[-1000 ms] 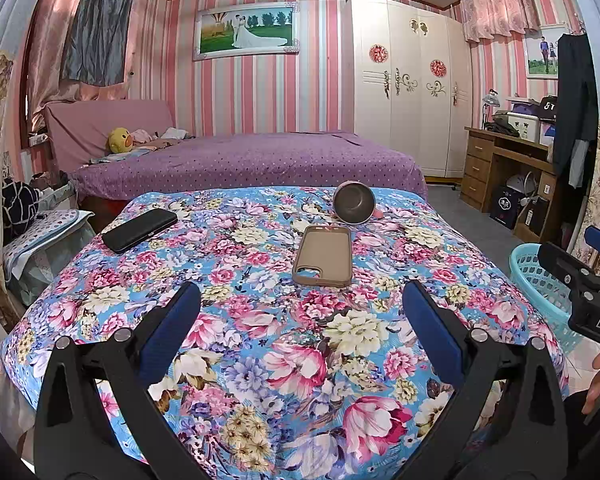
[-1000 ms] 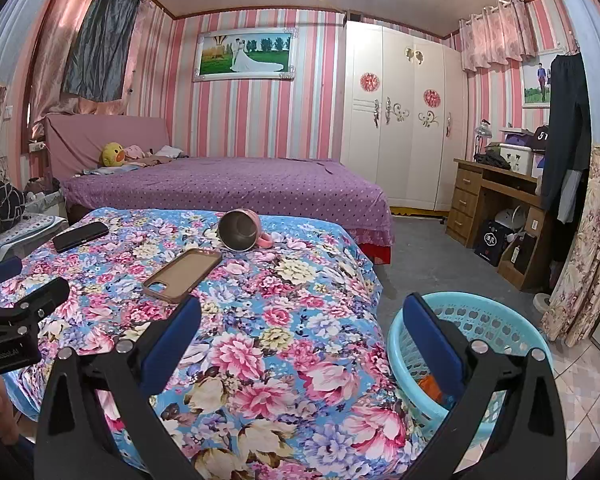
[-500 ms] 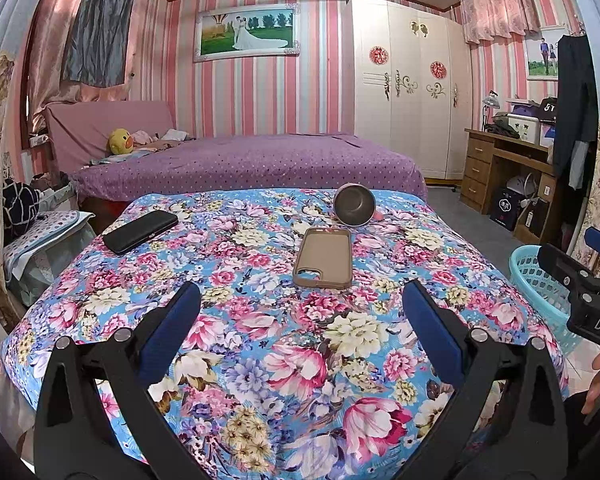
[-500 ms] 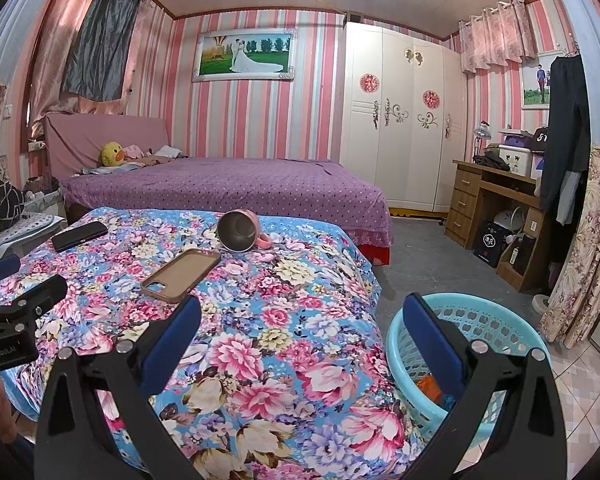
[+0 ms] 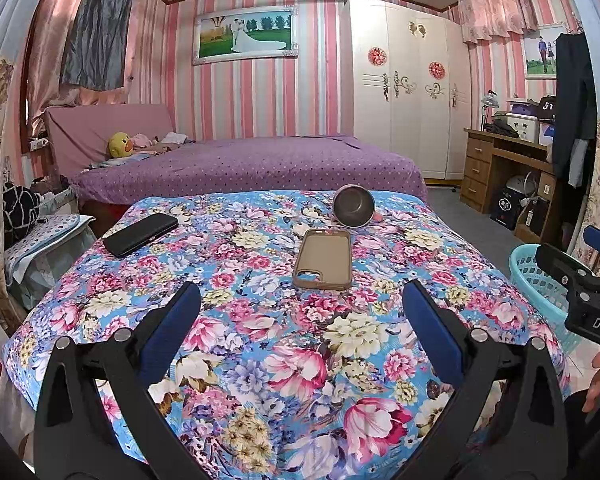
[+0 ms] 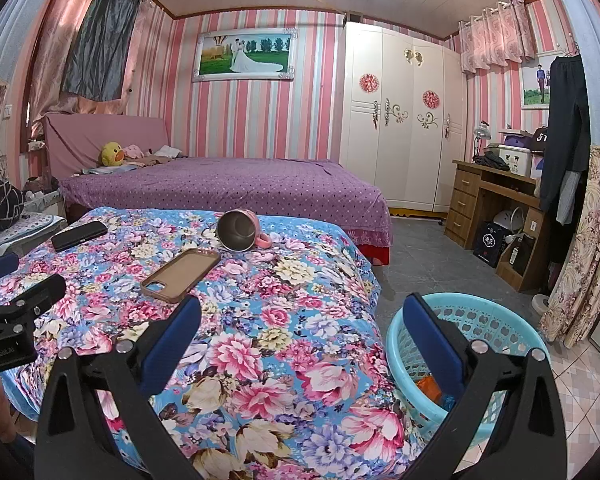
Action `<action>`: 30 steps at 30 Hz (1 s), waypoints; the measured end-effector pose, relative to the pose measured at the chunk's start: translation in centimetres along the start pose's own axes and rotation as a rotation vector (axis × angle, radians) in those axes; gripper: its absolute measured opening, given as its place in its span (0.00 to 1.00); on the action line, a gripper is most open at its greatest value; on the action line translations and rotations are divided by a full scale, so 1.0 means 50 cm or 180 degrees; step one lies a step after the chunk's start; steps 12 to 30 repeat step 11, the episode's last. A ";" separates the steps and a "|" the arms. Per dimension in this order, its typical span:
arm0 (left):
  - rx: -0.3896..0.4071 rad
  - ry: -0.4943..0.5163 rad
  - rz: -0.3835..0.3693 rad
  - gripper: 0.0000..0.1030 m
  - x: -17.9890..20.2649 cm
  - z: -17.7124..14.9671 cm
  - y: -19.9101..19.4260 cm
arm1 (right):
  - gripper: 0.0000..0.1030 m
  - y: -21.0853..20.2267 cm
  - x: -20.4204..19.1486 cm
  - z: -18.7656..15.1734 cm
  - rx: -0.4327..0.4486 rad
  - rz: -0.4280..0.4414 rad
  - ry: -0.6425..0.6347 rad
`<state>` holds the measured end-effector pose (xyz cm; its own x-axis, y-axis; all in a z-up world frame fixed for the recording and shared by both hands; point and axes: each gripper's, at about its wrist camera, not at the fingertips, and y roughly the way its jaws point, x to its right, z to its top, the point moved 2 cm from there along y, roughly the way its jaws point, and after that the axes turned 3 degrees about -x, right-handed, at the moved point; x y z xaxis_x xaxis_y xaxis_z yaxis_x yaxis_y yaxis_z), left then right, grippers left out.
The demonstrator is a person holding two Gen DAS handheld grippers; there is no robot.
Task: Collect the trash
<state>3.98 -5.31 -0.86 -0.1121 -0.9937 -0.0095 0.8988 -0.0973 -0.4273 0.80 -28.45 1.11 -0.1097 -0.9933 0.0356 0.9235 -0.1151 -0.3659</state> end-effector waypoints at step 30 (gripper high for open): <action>-0.0020 -0.0012 -0.0006 0.95 -0.003 -0.002 -0.001 | 0.96 0.001 0.002 0.000 -0.0004 -0.0003 0.0002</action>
